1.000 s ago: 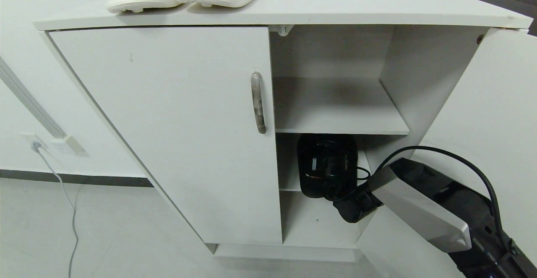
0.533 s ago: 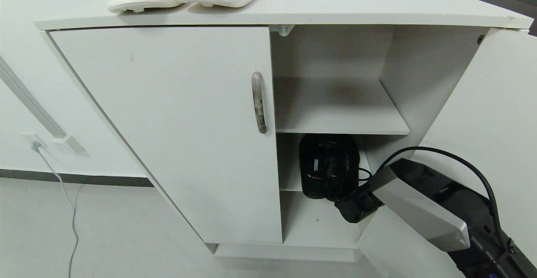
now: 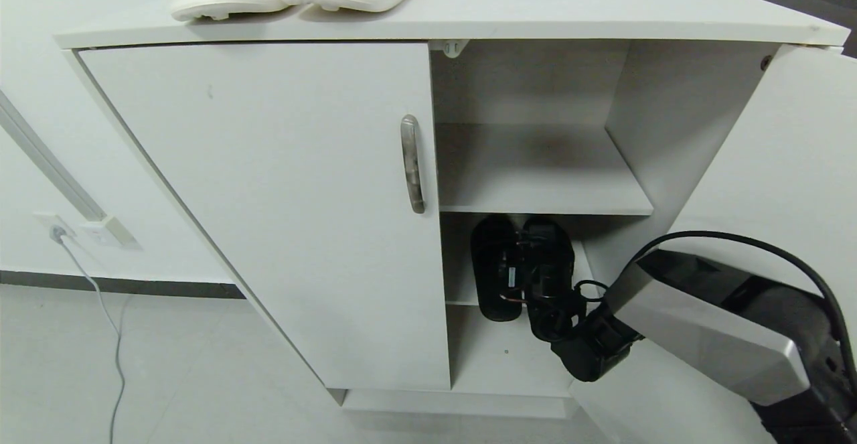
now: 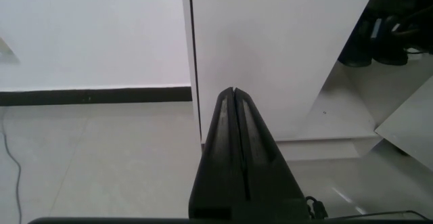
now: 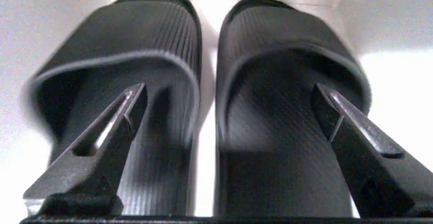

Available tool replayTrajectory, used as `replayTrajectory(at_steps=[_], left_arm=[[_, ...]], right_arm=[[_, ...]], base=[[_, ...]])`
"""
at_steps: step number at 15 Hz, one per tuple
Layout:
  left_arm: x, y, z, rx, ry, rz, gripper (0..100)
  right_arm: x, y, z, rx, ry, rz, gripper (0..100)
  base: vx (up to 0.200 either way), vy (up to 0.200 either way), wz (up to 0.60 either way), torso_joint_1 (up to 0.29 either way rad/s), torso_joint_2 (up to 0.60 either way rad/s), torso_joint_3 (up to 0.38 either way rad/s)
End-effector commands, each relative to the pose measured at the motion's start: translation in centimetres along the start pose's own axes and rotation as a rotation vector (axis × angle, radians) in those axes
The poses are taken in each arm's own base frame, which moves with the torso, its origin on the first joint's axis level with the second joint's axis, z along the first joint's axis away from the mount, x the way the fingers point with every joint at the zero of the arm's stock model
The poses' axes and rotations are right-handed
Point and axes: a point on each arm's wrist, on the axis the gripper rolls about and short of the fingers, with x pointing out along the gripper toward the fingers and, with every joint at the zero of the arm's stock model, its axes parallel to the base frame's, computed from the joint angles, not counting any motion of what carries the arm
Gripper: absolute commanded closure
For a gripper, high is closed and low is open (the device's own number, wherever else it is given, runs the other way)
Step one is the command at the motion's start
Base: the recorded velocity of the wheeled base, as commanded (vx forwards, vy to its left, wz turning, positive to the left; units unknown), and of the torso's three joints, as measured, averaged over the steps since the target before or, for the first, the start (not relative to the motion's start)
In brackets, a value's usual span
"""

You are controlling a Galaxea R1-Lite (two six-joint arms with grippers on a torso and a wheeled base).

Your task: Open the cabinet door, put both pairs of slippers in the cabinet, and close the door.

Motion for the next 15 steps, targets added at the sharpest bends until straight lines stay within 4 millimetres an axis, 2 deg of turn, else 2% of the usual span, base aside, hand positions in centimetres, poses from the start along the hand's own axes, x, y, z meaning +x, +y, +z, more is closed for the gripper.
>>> replayTrajectory(at_steps=[1, 2, 4, 7, 9, 15], left_arm=[[0.0, 0.0, 0.0, 0.0, 0.001, 0.001, 100], [0.0, 0.0, 0.0, 0.0, 0.001, -0.002, 100], [0.0, 0.0, 0.0, 0.0, 0.001, -0.002, 100], [0.0, 0.0, 0.0, 0.001, 0.001, -0.002, 100], [0.0, 0.0, 0.0, 0.001, 0.001, -0.002, 100], [0.0, 0.0, 0.0, 0.0, 0.001, -0.002, 100]], right_arm=[[-3.0, -0.8, 3.1, 0.023, -0.034, 0.024, 0], [-5.1, -1.6, 3.1, 0.01, -0.019, 0.039, 0], [-7.9, -2.5, 3.2, -0.015, 0.005, 0.064, 0], [-11.1, -3.3, 3.4, -0.032, 0.02, 0.105, 0], [-11.8, -3.0, 3.2, -0.043, 0.023, 0.123, 0], [-12.0, -2.8, 3.2, -0.055, 0.019, 0.129, 0]], base=[[0.0, 0.0, 0.0, 0.0, 0.0, 0.0], [0.0, 0.0, 0.0, 0.0, 0.0, 0.0], [0.0, 0.0, 0.0, 0.0, 0.0, 0.0], [0.0, 0.0, 0.0, 0.0, 0.0, 0.0], [0.0, 0.0, 0.0, 0.0, 0.0, 0.0], [0.0, 0.0, 0.0, 0.0, 0.0, 0.0]])
